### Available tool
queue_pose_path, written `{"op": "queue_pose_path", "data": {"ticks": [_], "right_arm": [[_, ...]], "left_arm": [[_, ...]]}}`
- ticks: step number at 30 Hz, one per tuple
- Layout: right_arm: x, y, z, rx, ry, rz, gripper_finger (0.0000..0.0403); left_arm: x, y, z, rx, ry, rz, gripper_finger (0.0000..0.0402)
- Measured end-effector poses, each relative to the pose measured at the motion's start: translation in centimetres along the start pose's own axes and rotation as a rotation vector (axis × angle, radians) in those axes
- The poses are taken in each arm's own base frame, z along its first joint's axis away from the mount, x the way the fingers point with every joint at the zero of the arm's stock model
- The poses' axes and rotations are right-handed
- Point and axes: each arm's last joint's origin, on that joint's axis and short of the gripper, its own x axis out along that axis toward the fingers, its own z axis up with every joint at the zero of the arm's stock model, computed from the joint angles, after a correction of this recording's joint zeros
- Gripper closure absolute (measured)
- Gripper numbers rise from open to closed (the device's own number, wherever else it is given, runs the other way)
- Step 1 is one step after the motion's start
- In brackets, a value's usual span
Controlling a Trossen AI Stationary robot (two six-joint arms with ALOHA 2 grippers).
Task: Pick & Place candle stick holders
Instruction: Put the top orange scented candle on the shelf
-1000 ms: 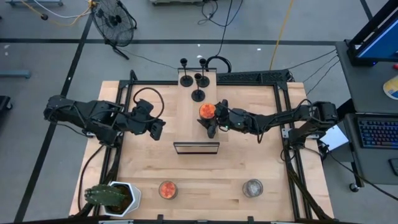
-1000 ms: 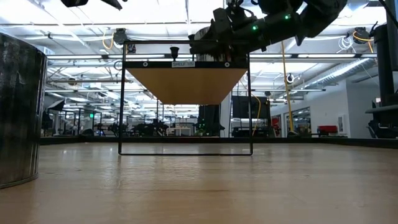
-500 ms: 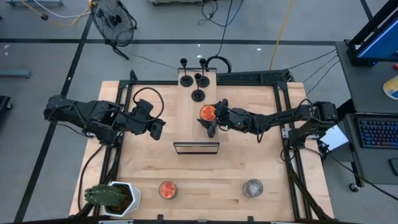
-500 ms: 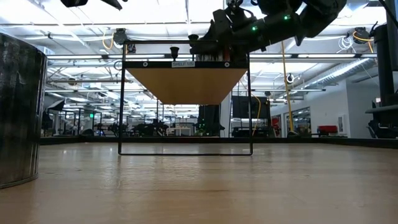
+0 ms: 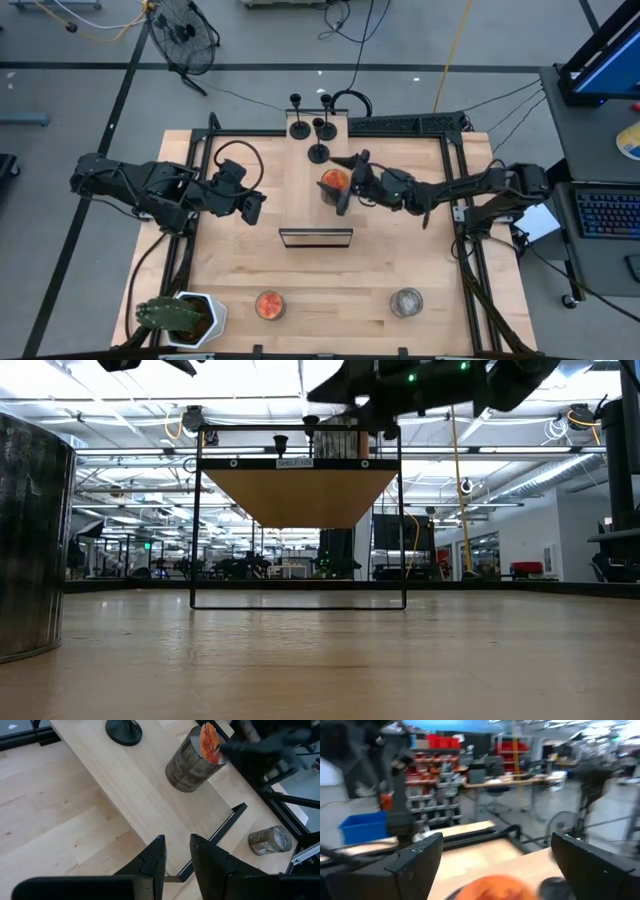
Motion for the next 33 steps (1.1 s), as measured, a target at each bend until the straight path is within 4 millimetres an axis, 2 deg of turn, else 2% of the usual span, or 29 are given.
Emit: {"op": "queue_pose_path", "data": {"ticks": [5, 8, 11, 15, 21, 25, 33], "right_arm": [[-1.4, -0.7, 2.8, -0.038, -0.069, -0.071, 0.0044], [-2.6, -1.1, 4.3, -0.047, -0.053, -0.07, 0.0075], [-3.5, -1.4, 5.0, -0.028, 0.067, -0.069, 0.0133], [-3.8, -1.5, 6.8, -0.016, 0.177, -0.072, 0.0236], [-3.6, -1.3, 9.6, -0.03, 0.213, -0.014, 0.0383], [-3.7, -1.2, 10.0, -0.02, 0.233, 0.008, 0.039], [-2.8, -0.6, 8.1, 0.003, 0.341, 0.112, 0.04]], "left_arm": [[0.0, 0.0, 0.0, 0.002, 0.0, 0.0, 0.0309], [0.0, 0.0, 0.0, 0.002, 0.0, 0.0, 0.0309], [0.0, 0.0, 0.0, 0.003, 0.0, 0.001, 0.0309], [0.0, 0.0, 0.0, 0.007, -0.002, 0.002, 0.0309], [0.0, 0.0, 0.1, 0.022, -0.024, 0.015, 0.0309], [0.0, 0.1, 0.1, 0.023, -0.04, 0.024, 0.0309], [0.3, -0.1, 0.1, 0.029, -0.055, 0.045, 0.0309]]}}
